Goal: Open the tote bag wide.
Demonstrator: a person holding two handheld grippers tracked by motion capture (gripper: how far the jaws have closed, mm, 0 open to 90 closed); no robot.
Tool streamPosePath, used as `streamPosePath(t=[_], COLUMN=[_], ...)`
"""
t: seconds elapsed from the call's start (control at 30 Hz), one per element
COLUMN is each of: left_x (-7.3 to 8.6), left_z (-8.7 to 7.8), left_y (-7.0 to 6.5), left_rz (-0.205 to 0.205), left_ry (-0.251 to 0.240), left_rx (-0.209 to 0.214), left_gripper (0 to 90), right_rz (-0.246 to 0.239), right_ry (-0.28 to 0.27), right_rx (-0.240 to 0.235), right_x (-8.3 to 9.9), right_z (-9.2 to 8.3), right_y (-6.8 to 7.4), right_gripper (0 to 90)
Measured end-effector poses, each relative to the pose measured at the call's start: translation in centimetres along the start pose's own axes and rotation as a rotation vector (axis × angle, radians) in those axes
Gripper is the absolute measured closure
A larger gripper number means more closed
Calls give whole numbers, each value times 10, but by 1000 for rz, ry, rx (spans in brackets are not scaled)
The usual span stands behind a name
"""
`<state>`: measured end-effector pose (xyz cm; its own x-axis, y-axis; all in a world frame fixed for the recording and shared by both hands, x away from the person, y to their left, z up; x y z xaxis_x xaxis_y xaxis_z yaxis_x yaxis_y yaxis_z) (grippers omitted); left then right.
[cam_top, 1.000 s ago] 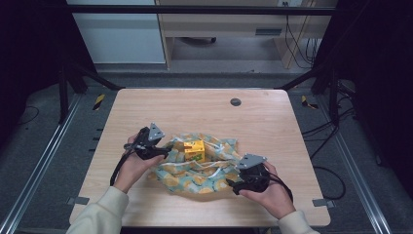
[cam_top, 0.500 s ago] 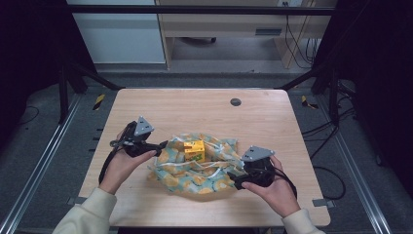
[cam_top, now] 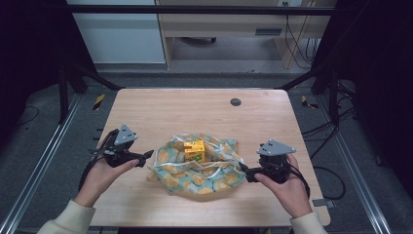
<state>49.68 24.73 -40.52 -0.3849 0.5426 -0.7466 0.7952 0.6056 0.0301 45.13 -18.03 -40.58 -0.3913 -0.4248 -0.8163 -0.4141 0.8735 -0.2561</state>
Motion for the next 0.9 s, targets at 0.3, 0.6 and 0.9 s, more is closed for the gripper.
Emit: streamPosePath(t=[0.3, 0.6, 0.9], left_x=[27, 47, 70], left_z=[-3, -6, -7], left_y=[11, 28, 49], left_rz=[-35, -93, -161], left_ry=[39, 41, 50], left_rx=[1, -23, -62], left_gripper=[107, 101, 97], right_rz=[60, 114, 182], right_ry=[50, 102, 172], right_rx=[46, 77, 96], right_x=[27, 53, 76], right_z=[-2, 7, 21], right_y=[-21, -37, -53], right_gripper=[81, 75, 70])
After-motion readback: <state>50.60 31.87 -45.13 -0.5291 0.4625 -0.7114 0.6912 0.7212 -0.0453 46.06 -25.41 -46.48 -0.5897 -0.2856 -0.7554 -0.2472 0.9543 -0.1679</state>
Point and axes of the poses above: each handheld gripper's, and its own axes: z roughly forward along the jaws, x roughly out of its underside, y roughly to its left, the point moved 2 cm from there along z, roughly forward along the jaws, and after that the axes turned 14 degrees about x, right-handed, at the moved point
